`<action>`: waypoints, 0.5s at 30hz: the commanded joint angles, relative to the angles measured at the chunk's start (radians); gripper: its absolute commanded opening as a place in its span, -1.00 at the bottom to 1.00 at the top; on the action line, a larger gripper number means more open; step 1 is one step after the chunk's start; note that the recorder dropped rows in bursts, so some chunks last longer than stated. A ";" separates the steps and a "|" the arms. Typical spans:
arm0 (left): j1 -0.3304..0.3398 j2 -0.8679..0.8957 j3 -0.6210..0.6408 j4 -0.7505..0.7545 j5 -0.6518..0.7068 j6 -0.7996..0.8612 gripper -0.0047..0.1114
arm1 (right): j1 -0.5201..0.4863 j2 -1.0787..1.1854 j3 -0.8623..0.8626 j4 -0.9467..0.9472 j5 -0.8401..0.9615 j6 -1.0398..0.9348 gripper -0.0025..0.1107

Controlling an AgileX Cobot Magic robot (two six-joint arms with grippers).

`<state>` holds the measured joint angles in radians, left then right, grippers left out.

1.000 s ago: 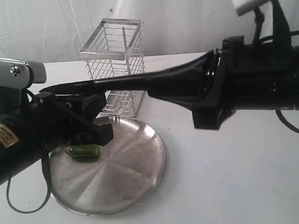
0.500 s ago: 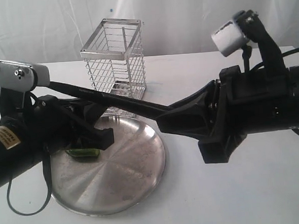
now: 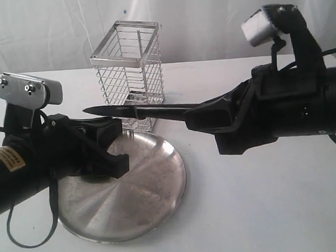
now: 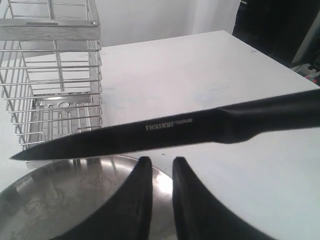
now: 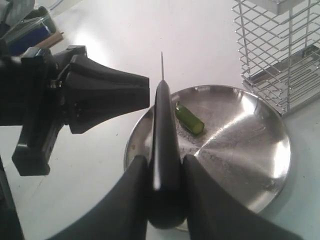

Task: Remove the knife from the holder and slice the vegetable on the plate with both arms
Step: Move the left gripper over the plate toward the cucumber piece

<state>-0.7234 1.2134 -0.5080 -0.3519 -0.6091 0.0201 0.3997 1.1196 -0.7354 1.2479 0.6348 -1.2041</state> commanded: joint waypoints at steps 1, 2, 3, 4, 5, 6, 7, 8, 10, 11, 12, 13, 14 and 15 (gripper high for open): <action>-0.005 -0.023 -0.006 -0.010 0.052 0.077 -0.55 | 0.001 -0.002 0.012 0.013 -0.041 0.002 -0.96; -0.005 -0.034 -0.006 -0.012 0.073 0.102 -0.55 | 0.001 -0.002 0.015 0.013 -0.050 0.002 -0.96; -0.005 -0.046 -0.006 -0.014 0.088 0.129 -0.55 | 0.001 -0.002 0.016 0.013 -0.065 0.002 -0.96; -0.005 -0.066 -0.006 -0.019 0.120 0.166 -0.55 | 0.001 -0.002 0.021 0.013 -0.080 0.002 -0.96; -0.005 -0.080 -0.006 -0.024 0.140 0.194 -0.55 | 0.001 -0.002 0.026 0.020 -0.094 0.002 -0.96; -0.005 -0.098 -0.006 -0.041 0.157 0.212 -0.55 | 0.001 -0.002 0.028 0.020 -0.102 0.002 -0.96; -0.005 -0.117 -0.006 -0.062 0.176 0.247 -0.55 | 0.001 0.002 0.029 0.018 -0.104 0.002 -0.96; -0.005 -0.136 -0.006 -0.086 0.196 0.277 -0.55 | 0.001 0.006 0.029 0.018 -0.105 0.002 -0.96; -0.005 -0.175 -0.006 -0.138 0.231 0.344 -0.55 | 0.001 0.020 0.029 0.020 -0.107 0.002 -0.96; -0.005 -0.190 -0.006 -0.158 0.246 0.386 -0.55 | 0.001 0.029 0.029 0.022 -0.107 0.002 -0.96; -0.005 -0.205 -0.006 -0.183 0.258 0.435 -0.55 | 0.001 0.037 0.029 0.022 -0.107 0.002 -0.96; -0.005 -0.226 -0.006 -0.223 0.278 0.488 -0.55 | 0.001 0.047 0.029 0.024 -0.107 0.002 -0.96; -0.005 -0.237 -0.006 -0.252 0.295 0.546 -0.55 | 0.001 0.058 0.029 0.035 -0.109 -0.004 -0.96; -0.005 -0.249 -0.004 -0.295 0.312 0.605 -0.55 | 0.001 0.069 0.029 0.049 -0.109 -0.016 -0.96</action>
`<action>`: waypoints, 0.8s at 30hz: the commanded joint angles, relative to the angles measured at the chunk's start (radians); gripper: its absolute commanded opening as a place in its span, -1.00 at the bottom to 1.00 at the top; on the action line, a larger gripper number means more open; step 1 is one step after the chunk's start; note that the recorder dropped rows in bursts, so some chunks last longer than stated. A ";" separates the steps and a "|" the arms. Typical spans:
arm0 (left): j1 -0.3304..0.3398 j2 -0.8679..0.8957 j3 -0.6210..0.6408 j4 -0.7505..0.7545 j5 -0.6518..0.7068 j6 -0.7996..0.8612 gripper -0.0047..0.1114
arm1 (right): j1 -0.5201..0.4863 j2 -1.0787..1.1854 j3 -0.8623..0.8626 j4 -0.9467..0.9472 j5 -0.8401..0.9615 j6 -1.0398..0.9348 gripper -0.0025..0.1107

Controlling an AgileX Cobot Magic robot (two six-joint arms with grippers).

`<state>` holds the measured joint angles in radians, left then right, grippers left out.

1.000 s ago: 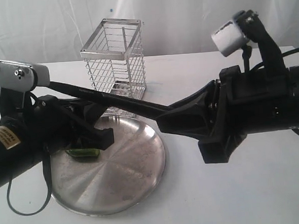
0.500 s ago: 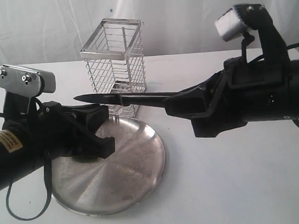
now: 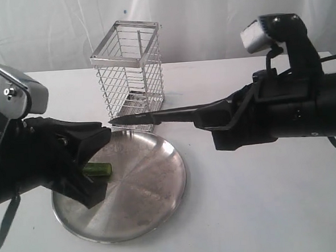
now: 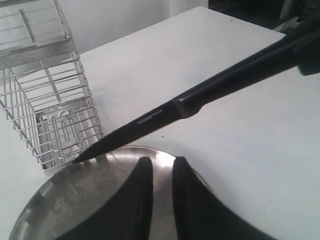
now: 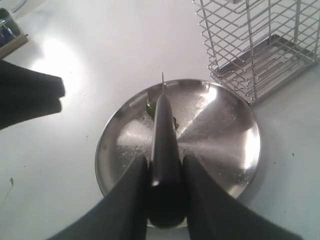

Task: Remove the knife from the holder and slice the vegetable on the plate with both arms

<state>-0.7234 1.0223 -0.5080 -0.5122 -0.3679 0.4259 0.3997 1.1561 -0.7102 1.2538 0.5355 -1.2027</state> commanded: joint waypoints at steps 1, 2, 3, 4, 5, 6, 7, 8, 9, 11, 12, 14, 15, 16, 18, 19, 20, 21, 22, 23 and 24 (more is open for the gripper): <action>-0.005 -0.064 -0.004 -0.180 0.084 0.263 -0.53 | 0.001 0.041 0.003 0.062 -0.010 -0.035 -0.96; -0.005 -0.068 -0.004 -0.232 0.095 0.318 -0.51 | 0.001 0.049 0.003 0.076 -0.010 -0.058 -0.96; -0.005 -0.068 -0.004 -0.284 0.103 0.387 -0.46 | 0.007 0.062 0.003 0.095 -0.010 -0.077 -0.96; -0.005 -0.068 -0.004 -0.335 0.112 0.452 -0.40 | 0.015 0.071 0.003 0.102 -0.019 -0.092 -0.96; -0.005 -0.067 -0.004 -0.376 0.123 0.490 -0.33 | 0.023 0.079 0.003 0.109 -0.033 -0.102 -0.96; -0.005 -0.066 -0.004 -0.424 0.135 0.551 -0.25 | 0.039 0.088 0.003 0.111 -0.053 -0.106 -0.96; -0.005 -0.066 -0.002 -0.465 0.147 0.610 -0.17 | 0.050 0.094 0.003 0.111 -0.075 -0.106 -0.96; -0.005 -0.066 0.000 -0.484 0.152 0.669 -0.11 | 0.060 0.101 0.003 0.111 -0.096 -0.106 -0.96; -0.005 -0.066 0.008 -0.490 0.154 0.724 -0.04 | 0.071 0.105 0.003 0.111 -0.124 -0.112 -0.96; -0.005 -0.055 0.024 -0.492 0.140 0.812 0.03 | 0.086 0.110 0.003 0.111 -0.161 -0.119 -0.96; -0.005 -0.041 0.031 -0.492 0.125 0.859 0.03 | 0.088 0.110 0.003 0.116 -0.186 -0.125 -0.96; -0.005 0.002 0.045 -0.495 0.097 0.978 0.03 | 0.088 0.110 0.001 0.125 -0.195 -0.129 -0.96; -0.005 0.022 0.046 -0.510 0.084 1.044 0.03 | 0.088 0.110 -0.001 0.125 -0.195 -0.129 -0.96; -0.005 0.047 0.046 -0.534 0.070 1.095 0.03 | 0.088 0.110 -0.001 0.125 -0.191 -0.129 -0.96; -0.005 0.096 0.037 -0.594 0.025 1.137 0.03 | 0.088 0.110 -0.001 0.141 -0.154 -0.129 -0.96; -0.005 0.125 0.031 -0.639 -0.023 1.154 0.02 | 0.088 0.110 -0.001 0.150 -0.139 -0.129 -0.96; 0.004 0.156 0.023 -0.686 -0.063 1.178 0.00 | 0.088 0.110 -0.001 0.172 -0.134 -0.129 -0.96; 0.015 0.187 0.011 -0.722 -0.081 1.205 -0.02 | 0.088 0.108 -0.001 0.196 -0.132 -0.129 -0.96; 0.031 0.217 -0.007 -0.770 -0.096 1.249 -0.06 | 0.088 0.108 -0.001 0.218 -0.132 -0.129 -0.96; 0.052 0.245 -0.032 -0.837 -0.089 1.307 -0.10 | 0.088 0.106 -0.003 0.232 -0.132 -0.147 -0.96; 0.069 0.267 -0.055 -0.922 -0.081 1.348 -0.15 | 0.088 0.103 -0.007 0.236 -0.132 -0.165 -0.96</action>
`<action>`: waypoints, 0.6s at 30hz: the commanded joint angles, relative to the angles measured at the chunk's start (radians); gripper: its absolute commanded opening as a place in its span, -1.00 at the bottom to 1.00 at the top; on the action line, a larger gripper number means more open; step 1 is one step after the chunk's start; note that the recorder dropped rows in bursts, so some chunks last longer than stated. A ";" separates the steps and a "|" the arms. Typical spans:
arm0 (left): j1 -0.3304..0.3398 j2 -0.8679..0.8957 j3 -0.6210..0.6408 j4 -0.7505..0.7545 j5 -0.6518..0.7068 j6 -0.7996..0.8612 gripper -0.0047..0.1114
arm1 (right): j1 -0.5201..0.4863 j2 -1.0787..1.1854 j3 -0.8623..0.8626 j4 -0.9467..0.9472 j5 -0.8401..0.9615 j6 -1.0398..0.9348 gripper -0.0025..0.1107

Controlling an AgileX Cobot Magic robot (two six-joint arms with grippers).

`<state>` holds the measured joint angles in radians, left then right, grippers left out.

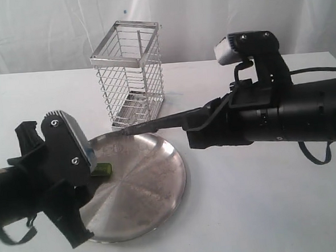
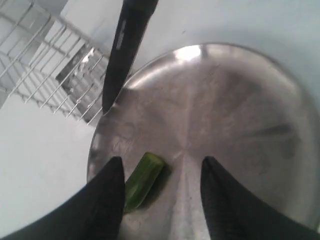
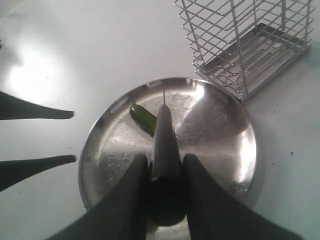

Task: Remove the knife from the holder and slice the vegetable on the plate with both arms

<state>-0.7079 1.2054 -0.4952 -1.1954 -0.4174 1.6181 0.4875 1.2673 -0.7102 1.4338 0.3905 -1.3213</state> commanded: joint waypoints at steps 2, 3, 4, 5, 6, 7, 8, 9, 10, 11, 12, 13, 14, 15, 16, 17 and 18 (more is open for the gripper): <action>0.105 0.140 -0.136 -0.431 0.002 0.288 -0.27 | 0.000 -0.008 -0.019 0.056 0.016 -0.063 -0.96; 0.124 0.163 -0.166 -0.503 0.014 0.368 -0.30 | 0.000 -0.008 -0.024 0.056 0.015 -0.063 -0.96; 0.146 0.189 -0.202 -0.549 0.029 0.471 -0.30 | 0.000 -0.008 -0.030 0.056 0.015 -0.063 -0.96; 0.162 0.213 -0.231 -0.549 0.027 0.502 -0.30 | 0.000 -0.008 -0.036 0.056 0.028 -0.063 -0.96; 0.170 0.227 -0.258 -0.549 0.020 0.502 -0.30 | 0.000 -0.008 -0.039 0.056 0.038 -0.063 -0.96; 0.177 0.244 -0.281 -0.549 0.006 0.502 -0.30 | 0.000 -0.008 -0.045 0.058 0.055 -0.063 -0.96; 0.188 0.256 -0.299 -0.549 0.000 0.502 -0.30 | 0.000 -0.008 -0.050 0.056 0.067 -0.063 -0.96; 0.195 0.267 -0.311 -0.549 0.000 0.502 -0.30 | 0.000 -0.008 -0.053 0.056 0.081 -0.063 -0.96; 0.202 0.274 -0.321 -0.549 0.006 0.502 -0.30 | 0.000 -0.008 -0.056 0.056 0.094 -0.063 -0.96; 0.209 0.282 -0.325 -0.549 0.020 0.502 -0.30 | 0.000 -0.008 -0.058 0.057 0.099 -0.063 -0.96; 0.209 0.286 -0.325 -0.549 0.018 0.502 -0.30 | 0.000 -0.008 -0.060 0.058 0.101 -0.063 -0.96; 0.209 0.289 -0.325 -0.549 0.012 0.490 -0.30 | 0.000 -0.008 -0.060 0.058 0.101 -0.065 -0.96; 0.207 0.289 -0.325 -0.549 -0.001 0.451 -0.30 | 0.000 -0.008 -0.060 0.058 0.095 -0.067 -0.96; 0.207 0.289 -0.323 -0.549 -0.003 0.376 -0.30 | 0.000 -0.008 -0.060 0.058 0.090 -0.066 -0.96; 0.207 0.289 -0.317 -0.549 0.001 0.305 -0.30 | 0.000 -0.008 -0.060 0.058 0.081 -0.069 -0.96; 0.207 0.285 -0.312 -0.549 0.013 0.224 -0.30 | 0.000 -0.008 -0.060 0.058 0.076 -0.069 -0.96; 0.207 0.280 -0.302 -0.549 0.051 0.171 -0.30 | 0.000 -0.008 -0.060 0.058 0.074 -0.069 -0.96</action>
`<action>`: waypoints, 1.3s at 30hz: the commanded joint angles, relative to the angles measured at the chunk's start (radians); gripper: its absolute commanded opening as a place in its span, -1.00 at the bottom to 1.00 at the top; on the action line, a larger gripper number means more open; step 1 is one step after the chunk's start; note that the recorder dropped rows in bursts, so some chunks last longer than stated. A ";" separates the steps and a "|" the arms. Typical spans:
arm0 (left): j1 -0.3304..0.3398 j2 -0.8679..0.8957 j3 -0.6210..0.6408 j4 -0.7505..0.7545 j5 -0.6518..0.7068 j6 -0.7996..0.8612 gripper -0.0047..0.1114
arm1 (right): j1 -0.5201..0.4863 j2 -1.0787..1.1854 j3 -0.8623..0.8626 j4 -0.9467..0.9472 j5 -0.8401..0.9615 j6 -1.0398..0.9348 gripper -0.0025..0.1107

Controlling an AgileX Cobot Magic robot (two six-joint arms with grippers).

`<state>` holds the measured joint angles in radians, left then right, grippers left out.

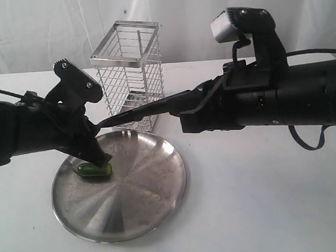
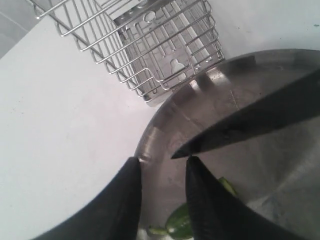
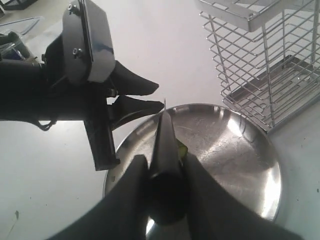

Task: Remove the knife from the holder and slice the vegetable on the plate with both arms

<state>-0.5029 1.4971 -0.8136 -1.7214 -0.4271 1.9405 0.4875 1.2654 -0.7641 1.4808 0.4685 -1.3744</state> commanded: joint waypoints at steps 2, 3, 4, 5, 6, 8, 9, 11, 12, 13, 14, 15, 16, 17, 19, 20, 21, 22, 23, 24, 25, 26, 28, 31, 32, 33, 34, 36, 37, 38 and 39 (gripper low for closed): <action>0.002 -0.032 0.034 -0.023 0.217 -0.184 -0.30 | 0.000 -0.006 -0.006 0.011 -0.009 -0.016 -0.96; 0.002 -0.042 0.040 -0.023 0.331 -0.201 -0.30 | 0.000 -0.006 -0.006 0.011 -0.014 -0.016 -0.96; 0.002 -0.049 0.044 -0.023 0.461 -0.222 -0.30 | 0.000 -0.006 -0.006 0.011 -0.020 -0.016 -0.96; 0.002 -0.053 0.044 -0.023 0.560 -0.232 -0.30 | 0.000 -0.006 -0.006 0.011 -0.026 -0.016 -0.96; 0.002 -0.058 0.044 -0.023 0.682 -0.243 -0.30 | 0.000 -0.006 -0.006 0.011 -0.029 -0.016 -0.96; 0.002 -0.070 0.045 -0.023 0.937 -0.251 -0.30 | 0.000 -0.006 -0.006 0.011 -0.031 -0.016 -0.96; 0.002 -0.079 0.045 0.020 1.053 -0.259 -0.30 | 0.000 -0.006 -0.006 0.011 -0.031 -0.016 -0.96; 0.002 -0.099 0.030 0.144 1.287 -0.265 -0.30 | 0.000 -0.006 -0.006 0.011 -0.031 -0.016 -0.96; 0.002 -0.109 0.017 0.227 1.376 -0.263 -0.30 | 0.000 -0.006 -0.006 0.011 -0.031 -0.016 -0.96; 0.002 -0.118 0.004 0.353 1.451 -0.263 -0.30 | 0.000 -0.006 -0.006 0.011 -0.031 -0.016 -0.96; 0.002 -0.130 -0.012 0.488 1.547 -0.277 -0.30 | 0.000 -0.006 -0.006 0.011 -0.031 -0.016 -0.96; 0.002 -0.138 -0.017 0.626 1.581 -0.310 -0.30 | 0.000 -0.006 -0.006 0.011 -0.033 -0.016 -0.96; 0.002 -0.146 -0.017 0.740 1.582 -0.368 -0.30 | 0.000 -0.006 -0.006 0.011 -0.033 -0.016 -0.96; 0.002 -0.155 -0.017 0.933 1.546 -0.484 -0.30 | 0.000 -0.006 -0.006 0.011 -0.035 -0.016 -0.96; 0.002 -0.163 -0.013 1.197 1.420 -0.701 -0.30 | 0.000 -0.006 -0.008 0.011 -0.038 -0.016 -0.96; 0.002 -0.168 -0.008 1.357 1.286 -0.815 -0.30 | 0.000 -0.006 -0.008 0.011 -0.040 -0.016 -0.96; 0.002 -0.171 0.000 1.454 1.191 -0.926 -0.30 | 0.000 -0.006 -0.010 0.011 -0.040 -0.016 -0.96; 0.002 -0.171 0.004 1.546 1.091 -1.032 -0.30 | 0.000 -0.006 -0.012 0.011 -0.040 -0.016 -0.96; 0.002 -0.171 0.004 1.600 1.009 -1.107 -0.30 | 0.000 -0.006 -0.014 0.011 -0.037 -0.016 -0.96; 0.002 -0.171 0.004 1.630 0.947 -1.124 -0.30 | 0.000 -0.006 -0.016 0.011 -0.037 -0.016 -0.96; 0.002 -0.169 0.004 1.649 0.876 -1.116 -0.30 | 0.000 -0.006 -0.016 0.013 -0.029 -0.016 -0.96; 0.002 -0.166 0.004 1.664 0.812 -1.083 -0.30 | 0.000 -0.006 -0.018 0.012 -0.024 -0.016 -0.96; 0.002 -0.149 0.004 1.701 0.721 -1.037 -0.22 | 0.000 -0.006 -0.018 0.013 -0.011 -0.014 -0.96; 0.010 -0.094 0.004 1.788 0.674 -1.060 0.03 | 0.000 -0.006 -0.019 0.034 0.005 -0.010 -0.96; 0.019 -0.067 0.004 1.806 0.663 -1.074 0.10 | 0.000 -0.006 -0.019 0.051 0.004 -0.010 -0.96; 0.029 -0.039 0.004 1.823 0.655 -1.078 0.15 | 0.000 -0.006 -0.021 0.063 0.004 -0.015 -0.96; 0.041 -0.013 0.004 1.835 0.653 -1.078 0.16 | 0.000 -0.006 -0.023 0.072 0.004 -0.019 -0.96; 0.054 0.035 0.004 1.851 0.650 -1.078 0.16 | 0.000 -0.006 -0.029 0.072 0.004 -0.019 -0.96; 0.060 0.052 0.004 1.862 0.645 -1.078 0.16 | 0.000 -0.006 -0.031 0.072 0.004 -0.019 -0.96; 0.061 0.070 0.004 1.870 0.633 -1.078 0.16 | 0.000 -0.006 -0.036 0.072 0.004 -0.019 -0.96; 0.064 0.085 0.004 1.881 0.616 -1.078 0.16 | 0.000 -0.006 -0.038 0.072 0.007 -0.019 -0.96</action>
<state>-0.4472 1.5445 -0.8131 0.1300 0.2120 0.8743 0.4875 1.2654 -0.7883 1.5382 0.4631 -1.3786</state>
